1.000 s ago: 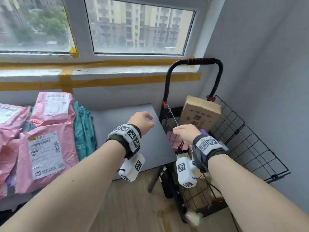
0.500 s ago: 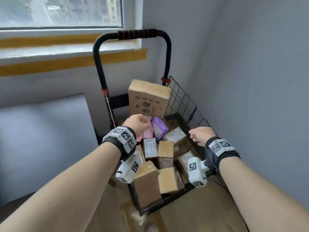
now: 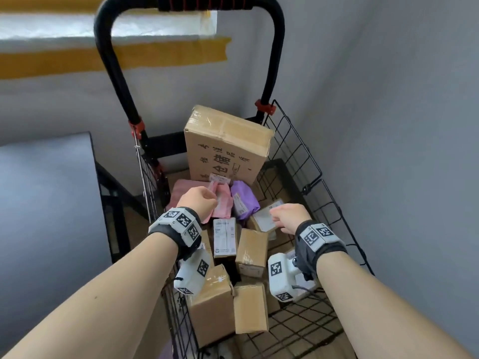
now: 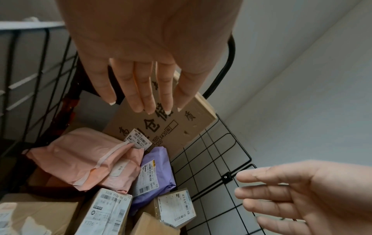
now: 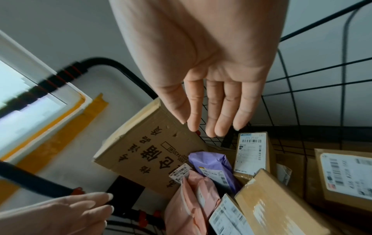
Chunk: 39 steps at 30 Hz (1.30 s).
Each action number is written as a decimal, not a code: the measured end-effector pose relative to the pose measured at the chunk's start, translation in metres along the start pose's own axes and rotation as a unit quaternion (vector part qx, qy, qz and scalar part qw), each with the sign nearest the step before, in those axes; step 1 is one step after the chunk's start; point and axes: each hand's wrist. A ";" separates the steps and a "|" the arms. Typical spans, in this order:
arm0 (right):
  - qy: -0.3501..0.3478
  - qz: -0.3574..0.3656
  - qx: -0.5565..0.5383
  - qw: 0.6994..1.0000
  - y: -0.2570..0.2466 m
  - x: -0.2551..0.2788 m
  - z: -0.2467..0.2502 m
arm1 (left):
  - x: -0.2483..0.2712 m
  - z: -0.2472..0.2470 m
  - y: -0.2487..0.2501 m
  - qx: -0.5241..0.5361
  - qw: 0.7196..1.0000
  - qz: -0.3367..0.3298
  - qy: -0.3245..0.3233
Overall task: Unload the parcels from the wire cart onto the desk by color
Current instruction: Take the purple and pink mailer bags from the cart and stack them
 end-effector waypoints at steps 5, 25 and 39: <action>0.014 -0.008 0.064 0.998 -0.011 -0.066 -0.027 | -0.060 -0.016 -0.003 0.008 0.999 0.038 -0.018; -0.007 -0.092 0.065 0.994 0.023 -0.187 -0.075 | -0.115 -0.061 -0.064 0.030 0.984 0.176 -0.017; -0.036 -0.169 -0.251 0.953 0.028 -0.151 -0.022 | -0.100 -0.064 -0.034 0.084 0.986 0.147 0.001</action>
Point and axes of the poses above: each hand's wrist, its own x-axis away from the middle knuckle, its own z-axis out of the back of the hand, y = z × x, and after that the axes turned 8 degrees about z, right-handed
